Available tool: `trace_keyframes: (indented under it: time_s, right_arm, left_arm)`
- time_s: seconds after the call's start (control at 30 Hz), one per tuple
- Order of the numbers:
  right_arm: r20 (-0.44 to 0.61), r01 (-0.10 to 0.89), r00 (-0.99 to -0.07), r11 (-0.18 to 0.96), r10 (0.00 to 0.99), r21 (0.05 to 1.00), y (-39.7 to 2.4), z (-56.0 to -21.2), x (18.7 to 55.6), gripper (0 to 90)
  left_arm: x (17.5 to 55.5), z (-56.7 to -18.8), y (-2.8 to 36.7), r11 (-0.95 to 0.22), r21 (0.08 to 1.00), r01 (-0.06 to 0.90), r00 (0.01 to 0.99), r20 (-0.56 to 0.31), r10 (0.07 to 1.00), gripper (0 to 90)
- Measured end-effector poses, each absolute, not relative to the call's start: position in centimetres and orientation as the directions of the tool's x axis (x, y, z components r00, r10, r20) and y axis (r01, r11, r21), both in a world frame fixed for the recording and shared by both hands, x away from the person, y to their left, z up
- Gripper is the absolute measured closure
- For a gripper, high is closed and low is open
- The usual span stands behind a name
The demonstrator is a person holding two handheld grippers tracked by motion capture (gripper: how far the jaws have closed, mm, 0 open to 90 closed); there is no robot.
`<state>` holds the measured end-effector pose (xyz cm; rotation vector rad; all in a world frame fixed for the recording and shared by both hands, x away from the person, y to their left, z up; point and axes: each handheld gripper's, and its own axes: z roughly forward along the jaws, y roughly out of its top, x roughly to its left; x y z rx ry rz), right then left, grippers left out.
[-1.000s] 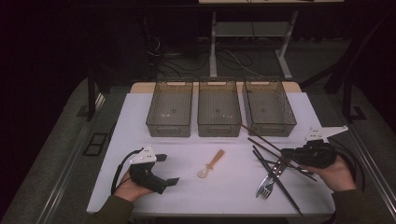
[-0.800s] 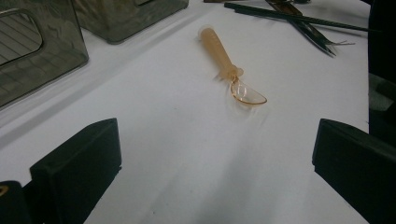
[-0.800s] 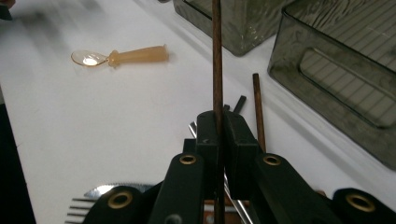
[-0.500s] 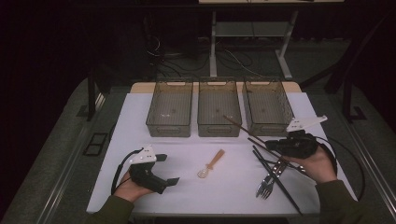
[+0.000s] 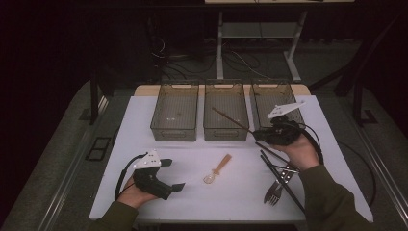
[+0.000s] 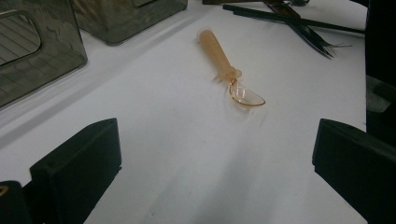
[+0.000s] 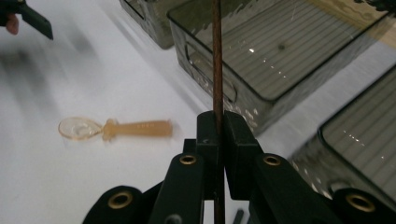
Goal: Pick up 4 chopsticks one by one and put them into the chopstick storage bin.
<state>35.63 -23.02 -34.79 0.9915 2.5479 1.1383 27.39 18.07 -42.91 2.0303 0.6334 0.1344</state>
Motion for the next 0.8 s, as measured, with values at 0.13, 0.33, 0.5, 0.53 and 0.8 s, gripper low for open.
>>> trace_keyframes:
  time_s: [0.13, 0.33, 0.5, 0.53, 0.8]
  right_arm:
    - [0.093, 0.502, -0.765, 0.499, 0.638, 0.706, -21.4, -34.4, 36.7, 85.7]
    - [0.108, 0.518, -0.758, 0.493, 0.644, 0.699, -19.6, -34.0, 38.2, 85.6]
    - [0.115, 0.526, -0.755, 0.493, 0.646, 0.693, -18.4, -33.5, 39.2, 85.7]
    - [0.12, 0.532, -0.751, 0.487, 0.649, 0.692, -18.1, -33.4, 39.5, 85.7]
    - [0.127, 0.546, -0.739, 0.479, 0.662, 0.687, -15.5, -32.5, 41.4, 85.6]
  left_arm:
    - [27.4, -42.9, 18.1, -0.394, 0.837, 0.381, 0.858, -0.161, 0.487, 0.1]
    - [27.4, -42.9, 18.0, -0.397, 0.836, 0.378, 0.86, -0.159, 0.484, 0.1]
    - [27.4, -42.9, 18.0, -0.398, 0.836, 0.378, 0.861, -0.16, 0.483, 0.1]
    - [27.4, -42.9, 18.0, -0.398, 0.835, 0.378, 0.861, -0.16, 0.482, 0.1]
    - [27.3, -42.8, 18.0, -0.403, 0.834, 0.377, 0.864, -0.159, 0.479, 0.1]
